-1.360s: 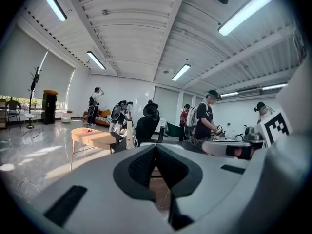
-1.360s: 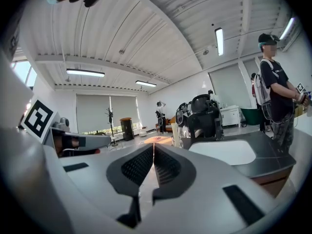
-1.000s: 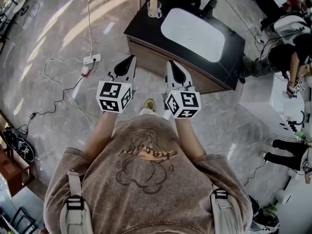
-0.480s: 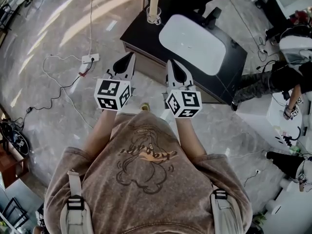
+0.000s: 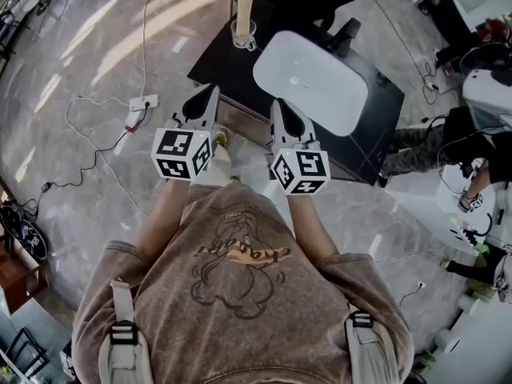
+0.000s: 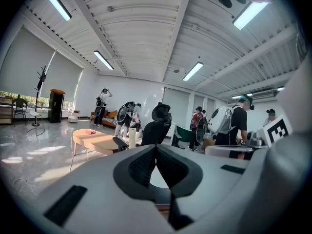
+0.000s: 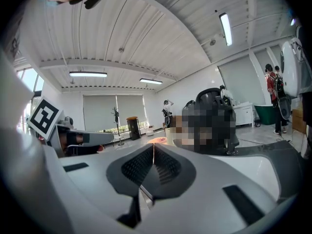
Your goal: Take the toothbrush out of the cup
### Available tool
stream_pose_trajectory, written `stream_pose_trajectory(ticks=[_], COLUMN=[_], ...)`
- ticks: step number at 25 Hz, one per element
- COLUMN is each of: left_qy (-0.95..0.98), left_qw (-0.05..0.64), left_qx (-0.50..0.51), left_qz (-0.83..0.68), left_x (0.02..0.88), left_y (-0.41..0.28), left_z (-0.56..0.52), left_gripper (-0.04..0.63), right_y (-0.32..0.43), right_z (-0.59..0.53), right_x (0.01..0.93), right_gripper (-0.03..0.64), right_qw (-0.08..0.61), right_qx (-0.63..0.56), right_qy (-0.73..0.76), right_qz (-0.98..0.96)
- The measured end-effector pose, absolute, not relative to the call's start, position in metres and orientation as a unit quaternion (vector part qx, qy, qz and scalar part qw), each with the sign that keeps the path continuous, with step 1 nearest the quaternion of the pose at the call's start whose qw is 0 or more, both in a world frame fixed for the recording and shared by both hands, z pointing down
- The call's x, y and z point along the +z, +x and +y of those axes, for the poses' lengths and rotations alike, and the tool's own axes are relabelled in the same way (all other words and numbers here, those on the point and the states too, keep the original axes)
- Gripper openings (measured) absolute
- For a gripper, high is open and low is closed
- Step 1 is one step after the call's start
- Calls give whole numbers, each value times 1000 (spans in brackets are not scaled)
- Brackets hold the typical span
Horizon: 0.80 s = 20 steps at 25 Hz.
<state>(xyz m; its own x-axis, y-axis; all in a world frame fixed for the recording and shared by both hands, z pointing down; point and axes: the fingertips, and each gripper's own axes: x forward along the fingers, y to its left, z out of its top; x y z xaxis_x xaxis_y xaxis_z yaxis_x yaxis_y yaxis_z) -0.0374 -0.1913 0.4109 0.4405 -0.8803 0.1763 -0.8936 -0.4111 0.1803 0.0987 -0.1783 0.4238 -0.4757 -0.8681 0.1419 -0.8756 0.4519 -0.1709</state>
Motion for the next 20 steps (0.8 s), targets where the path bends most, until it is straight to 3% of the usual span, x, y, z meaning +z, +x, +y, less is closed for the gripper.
stream_pose_trajectory(ticks=[20], left_qy=[851], left_qw=[108], left_qx=[23], left_qz=[-513], left_x=[411], left_y=[-30], left_z=[-303], left_gripper=[17], right_y=[97], right_z=[-281], right_x=[423], right_gripper=[18], right_qw=[19], right_qx=[107], right_qy=[520], right_qz=[-847])
